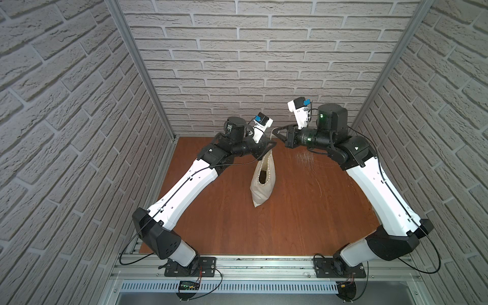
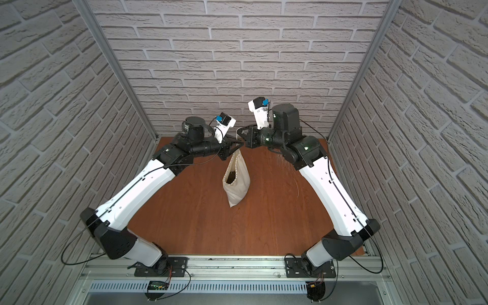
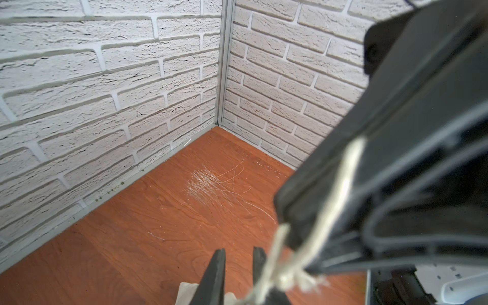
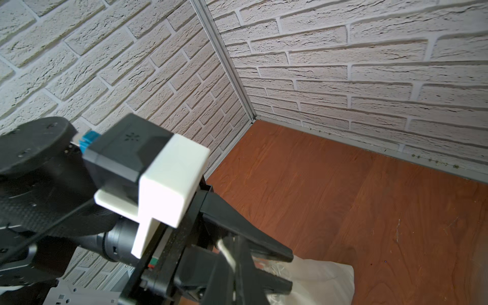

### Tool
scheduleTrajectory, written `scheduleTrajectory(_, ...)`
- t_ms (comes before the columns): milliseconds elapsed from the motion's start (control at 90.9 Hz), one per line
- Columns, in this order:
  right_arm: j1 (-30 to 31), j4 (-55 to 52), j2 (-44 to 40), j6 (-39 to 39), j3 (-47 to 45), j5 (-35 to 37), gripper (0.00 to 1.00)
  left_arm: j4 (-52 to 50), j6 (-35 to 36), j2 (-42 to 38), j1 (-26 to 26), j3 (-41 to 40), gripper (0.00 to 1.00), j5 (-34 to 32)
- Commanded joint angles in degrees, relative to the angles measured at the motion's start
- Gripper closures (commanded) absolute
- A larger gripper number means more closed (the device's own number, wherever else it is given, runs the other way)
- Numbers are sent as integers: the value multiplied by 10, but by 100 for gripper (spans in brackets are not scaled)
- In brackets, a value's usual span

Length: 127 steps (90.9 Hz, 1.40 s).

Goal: Close the soil bag
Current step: Frap the soil bag at the center of the board.

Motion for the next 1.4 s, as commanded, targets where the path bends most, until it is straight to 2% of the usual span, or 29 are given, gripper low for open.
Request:
scheduleTrajectory(0,5,89,-36,-5,22,1,97,2,0,7,-3,16,91,3)
scheduleTrajectory(77,5,90,-36,-5,22,2,97,1,4,9,-3,16,100,9)
scheduleTrajectory(517,7,101,-35,1,22,6,97,-24,17,28,1,29,100,1)
scheduleTrajectory(1012,7,108,-40,1,23,20,97,-43,14,55,4,22,93,-12)
scheduleTrajectory(1232,7,114,-38,-2,21,24,97,-22,-14,52,19,-2,86,3)
scheduleTrajectory(1386,7,120,-37,0,19,22,97,-13,-25,51,29,-12,86,18)
